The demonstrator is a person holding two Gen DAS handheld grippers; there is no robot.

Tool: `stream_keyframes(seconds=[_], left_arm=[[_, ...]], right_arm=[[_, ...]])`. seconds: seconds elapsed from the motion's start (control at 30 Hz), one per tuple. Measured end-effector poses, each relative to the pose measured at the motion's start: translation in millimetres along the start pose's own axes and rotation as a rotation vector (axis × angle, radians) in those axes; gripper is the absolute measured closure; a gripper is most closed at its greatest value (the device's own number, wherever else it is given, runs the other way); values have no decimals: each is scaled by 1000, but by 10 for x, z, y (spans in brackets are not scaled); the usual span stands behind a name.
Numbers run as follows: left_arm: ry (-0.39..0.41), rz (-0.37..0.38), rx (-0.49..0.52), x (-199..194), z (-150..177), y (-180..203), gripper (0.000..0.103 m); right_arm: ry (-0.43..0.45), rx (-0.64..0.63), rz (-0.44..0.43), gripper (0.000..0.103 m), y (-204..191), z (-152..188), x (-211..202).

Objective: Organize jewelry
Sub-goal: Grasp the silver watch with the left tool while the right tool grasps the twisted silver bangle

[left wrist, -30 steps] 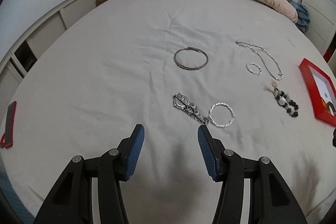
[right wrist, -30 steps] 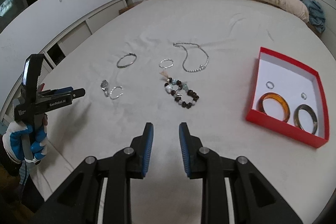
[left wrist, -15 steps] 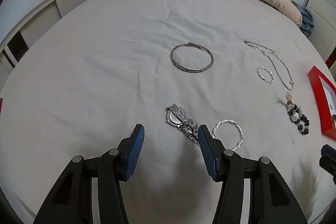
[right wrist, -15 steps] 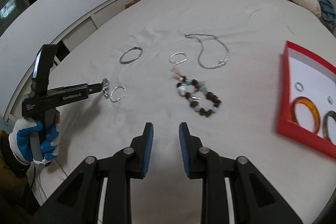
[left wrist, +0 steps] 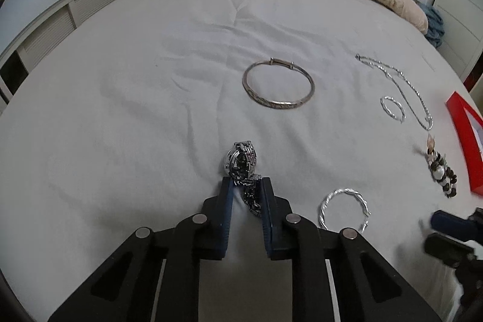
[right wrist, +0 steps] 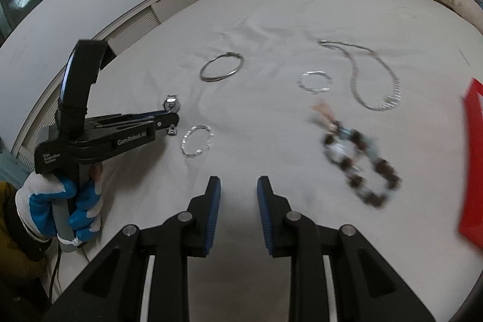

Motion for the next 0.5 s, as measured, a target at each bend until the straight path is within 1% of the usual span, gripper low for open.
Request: stream_keyframes(seconds=[0.2,0.33,0.37,0.43,0.5], left_arm=[[36,19,0,-19,-8,-36,87],[60,29,-2,-58,-11,-88,90],[64,34,-3,-66,-15,-97,97],[72,47,-13,-84,-25,-119,98],[78,53,-19,-89,-45,-134,98]], right_arm=[[-17,-53,-24,79,-212,-195,348],[-36,-90,0,81,-296,-260,555],[-41,-105,17,83,-316,-271,608],[-46,-128,44,88,-339,-281,673],[-51,-156,73,97,-355,-289,725]])
Point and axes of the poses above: each gripper's, at about its wrist camera, not at the fingertips, and x roughly the way its jaws point, y to its right, z to its underside, the point moved 6 cm from there along x, roughly the way its jaws point, and after that the axes turned 1 degree about -x, right-handed, at the moved point
